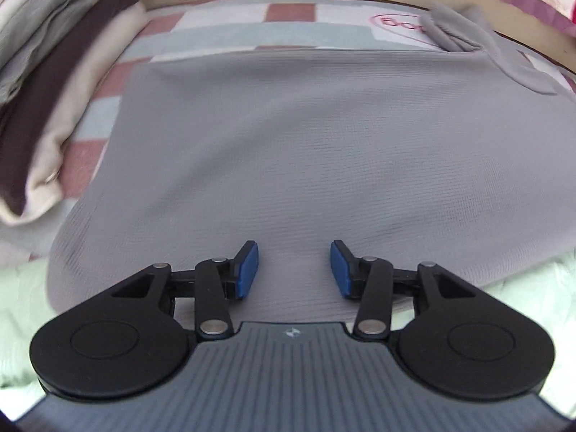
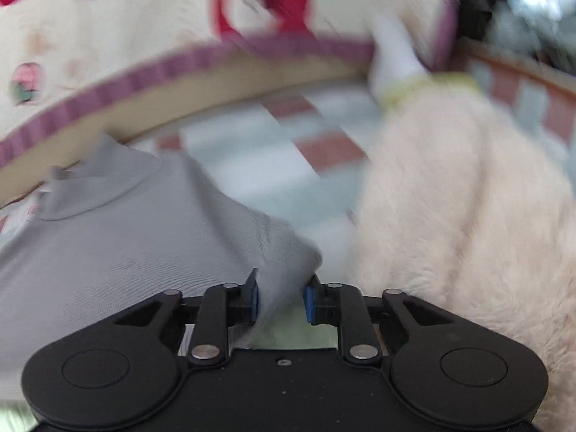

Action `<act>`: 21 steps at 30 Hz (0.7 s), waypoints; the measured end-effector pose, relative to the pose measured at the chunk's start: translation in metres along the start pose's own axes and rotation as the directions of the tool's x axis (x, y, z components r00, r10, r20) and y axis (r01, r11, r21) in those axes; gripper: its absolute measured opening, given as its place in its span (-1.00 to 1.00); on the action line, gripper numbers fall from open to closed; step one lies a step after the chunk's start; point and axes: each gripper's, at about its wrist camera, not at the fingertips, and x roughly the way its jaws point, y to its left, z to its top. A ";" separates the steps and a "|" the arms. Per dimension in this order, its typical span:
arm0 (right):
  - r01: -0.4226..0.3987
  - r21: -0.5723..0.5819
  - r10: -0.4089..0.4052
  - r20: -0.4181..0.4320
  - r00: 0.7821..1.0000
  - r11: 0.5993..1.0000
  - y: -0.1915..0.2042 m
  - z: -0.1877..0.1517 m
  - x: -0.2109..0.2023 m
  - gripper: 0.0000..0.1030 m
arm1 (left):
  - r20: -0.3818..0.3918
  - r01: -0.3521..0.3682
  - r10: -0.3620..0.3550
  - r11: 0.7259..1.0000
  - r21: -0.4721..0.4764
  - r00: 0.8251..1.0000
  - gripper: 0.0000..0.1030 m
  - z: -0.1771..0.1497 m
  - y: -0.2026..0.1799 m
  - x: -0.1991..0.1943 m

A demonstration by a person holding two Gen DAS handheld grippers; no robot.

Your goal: Fold clothes

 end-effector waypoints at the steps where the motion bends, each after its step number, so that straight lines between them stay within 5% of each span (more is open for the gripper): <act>1: -0.002 -0.018 0.003 0.037 0.999 1.000 0.002 0.003 -0.008 -0.52 | -0.003 -0.006 0.006 1.000 -0.001 1.000 -0.12 0.000 -0.001 0.000; 4: -0.004 -0.074 0.015 0.147 0.989 0.997 0.009 0.012 -0.030 -0.11 | -0.002 -0.041 0.041 0.999 0.031 0.999 -0.08 -0.002 -0.011 -0.002; 6: -0.008 -0.113 0.033 0.219 0.975 0.994 0.014 0.018 -0.045 0.06 | 0.003 -0.044 0.044 0.998 0.047 0.999 -0.08 -0.001 -0.014 -0.003; 8: -0.087 -0.181 0.132 0.255 0.958 0.980 0.014 0.030 -0.053 0.07 | 0.013 0.013 -0.014 0.999 0.035 1.000 -0.07 0.007 -0.010 -0.003; 12: -0.293 -0.288 0.331 0.092 0.939 0.912 0.030 0.061 -0.023 0.02 | 0.110 0.226 -0.220 0.973 -0.049 0.969 0.00 0.030 -0.017 -0.022; 16: -0.489 -0.343 0.490 -0.092 0.867 0.802 0.047 0.092 0.010 -0.01 | 0.227 0.381 -0.357 0.922 -0.072 0.906 0.29 0.079 -0.050 -0.027; 19: -0.549 -0.182 0.500 -0.255 0.828 0.816 0.063 0.112 0.065 0.01 | 0.230 0.439 -0.410 0.894 -0.091 0.883 0.37 0.131 -0.083 -0.004; 21: -0.568 -0.058 0.514 -0.357 0.780 0.821 0.071 0.124 0.102 0.03 | 0.204 0.433 -0.409 0.896 -0.093 0.889 0.38 0.169 -0.109 0.017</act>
